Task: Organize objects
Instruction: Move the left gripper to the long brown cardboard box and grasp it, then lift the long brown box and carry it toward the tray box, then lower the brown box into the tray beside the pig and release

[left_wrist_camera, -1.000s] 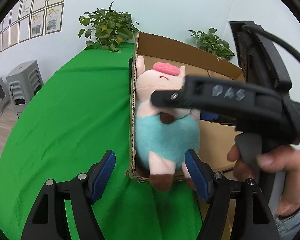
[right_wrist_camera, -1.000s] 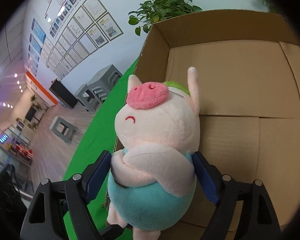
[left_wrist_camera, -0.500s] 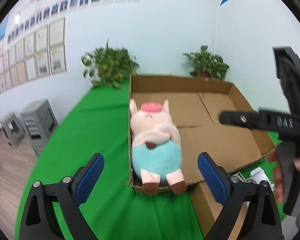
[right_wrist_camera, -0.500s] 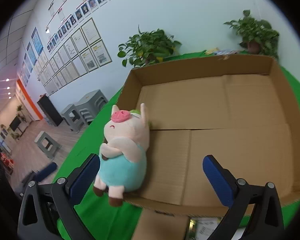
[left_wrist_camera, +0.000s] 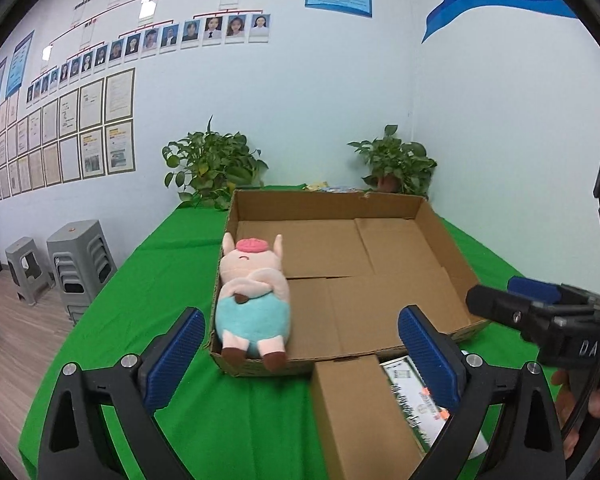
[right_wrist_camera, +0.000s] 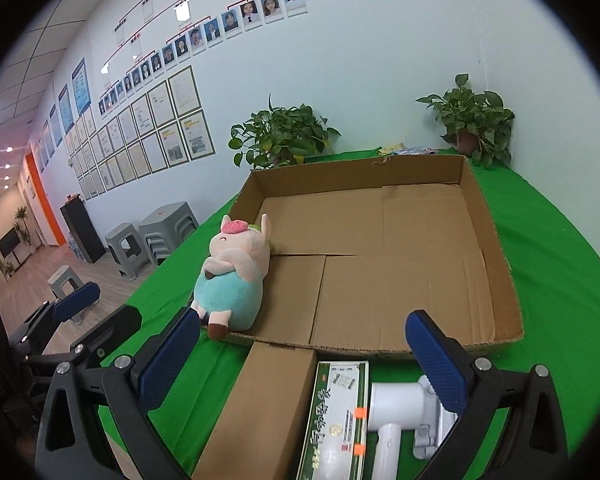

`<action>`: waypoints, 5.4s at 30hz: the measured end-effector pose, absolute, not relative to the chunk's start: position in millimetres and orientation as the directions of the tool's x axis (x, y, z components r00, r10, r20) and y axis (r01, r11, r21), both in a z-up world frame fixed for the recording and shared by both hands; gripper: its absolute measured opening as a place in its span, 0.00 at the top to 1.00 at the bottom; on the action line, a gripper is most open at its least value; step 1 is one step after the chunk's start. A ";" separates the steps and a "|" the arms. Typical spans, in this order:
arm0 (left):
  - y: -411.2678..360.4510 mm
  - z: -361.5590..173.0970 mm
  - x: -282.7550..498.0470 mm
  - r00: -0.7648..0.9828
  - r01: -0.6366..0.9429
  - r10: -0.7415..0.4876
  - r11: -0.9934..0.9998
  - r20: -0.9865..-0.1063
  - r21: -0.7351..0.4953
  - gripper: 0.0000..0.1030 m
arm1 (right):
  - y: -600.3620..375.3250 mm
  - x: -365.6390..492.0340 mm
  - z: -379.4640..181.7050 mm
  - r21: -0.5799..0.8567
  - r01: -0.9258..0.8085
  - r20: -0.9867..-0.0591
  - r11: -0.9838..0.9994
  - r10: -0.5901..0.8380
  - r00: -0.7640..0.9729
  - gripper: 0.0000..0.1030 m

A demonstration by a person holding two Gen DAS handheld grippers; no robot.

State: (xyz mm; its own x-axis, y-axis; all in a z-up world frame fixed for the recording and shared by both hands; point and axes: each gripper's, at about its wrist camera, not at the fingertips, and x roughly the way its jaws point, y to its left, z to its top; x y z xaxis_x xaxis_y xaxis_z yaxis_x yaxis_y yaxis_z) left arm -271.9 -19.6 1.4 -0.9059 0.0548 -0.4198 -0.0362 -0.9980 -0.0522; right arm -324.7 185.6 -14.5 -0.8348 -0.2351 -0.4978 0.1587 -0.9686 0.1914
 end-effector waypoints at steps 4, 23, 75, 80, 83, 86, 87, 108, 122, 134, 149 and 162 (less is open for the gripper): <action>-11.9 16.4 -258.1 -0.909 -0.049 0.074 -0.996 -0.410 -0.071 0.06 | 183.4 -312.0 -15.7 0.175 0.155 -0.492 -0.972 -0.223 -0.841 0.01; 7.2 -8.7 -220.4 -0.843 -0.185 0.244 -0.968 -0.479 -0.168 0.19 | 159.8 -276.2 -72.0 0.237 0.327 -0.533 -0.915 -0.404 -0.743 0.01; 4.2 -110.2 -203.9 -0.565 -0.200 0.438 -0.895 -0.699 -0.399 0.27 | 106.9 -202.6 -132.6 0.073 0.641 -0.579 -0.764 -0.556 -0.597 0.00; 6.1 -78.6 -196.8 -0.612 -0.222 0.426 -0.901 -0.666 -0.373 0.27 | 109.3 -193.9 -110.3 0.027 0.635 -0.524 -0.772 -0.552 -0.648 0.00; 12.1 -51.5 -198.3 -0.651 -0.247 0.420 -0.905 -0.633 -0.347 0.27 | 111.4 -193.2 -91.2 -0.013 0.628 -0.480 -0.778 -0.546 -0.687 0.00; 16.4 -25.4 -203.3 -0.682 -0.270 0.418 -0.907 -0.600 -0.324 0.27 | 114.9 -195.4 -70.8 -0.053 0.621 -0.431 -0.782 -0.543 -0.721 0.00; 18.0 -13.9 -205.8 -0.695 -0.282 0.416 -0.908 -0.586 -0.309 0.27 | 115.9 -196.9 -64.3 -0.064 0.618 -0.416 -0.783 -0.542 -0.730 0.00; 31.1 145.5 -312.6 -0.787 -0.433 0.460 -0.887 -0.411 -0.162 0.27 | 142.3 -283.2 45.0 -0.183 0.533 -0.218 -0.826 -0.494 -0.842 0.00; 0.4 84.9 -425.2 -0.717 -0.343 0.453 -0.891 -0.530 -0.297 0.27 | 140.1 -363.2 -0.2 -0.061 0.650 -0.363 -0.757 -0.590 -0.721 0.00; -36.5 -48.8 -502.0 -0.629 -0.223 0.399 -0.915 -0.667 -0.337 0.27 | 127.7 -423.8 -64.5 0.099 0.702 -0.501 -0.705 -0.645 -0.577 0.00; -20.4 -80.0 -499.7 -0.579 -0.205 0.319 -0.948 -0.750 -0.244 0.50 | 133.8 -444.1 -101.3 0.107 0.705 -0.610 -0.701 -0.606 -0.510 0.00; -39.8 -102.5 -473.7 -0.526 -0.156 0.355 -0.934 -0.773 -0.323 0.68 | 124.5 -447.0 -117.2 0.115 0.703 -0.745 -0.702 -0.529 -0.406 0.07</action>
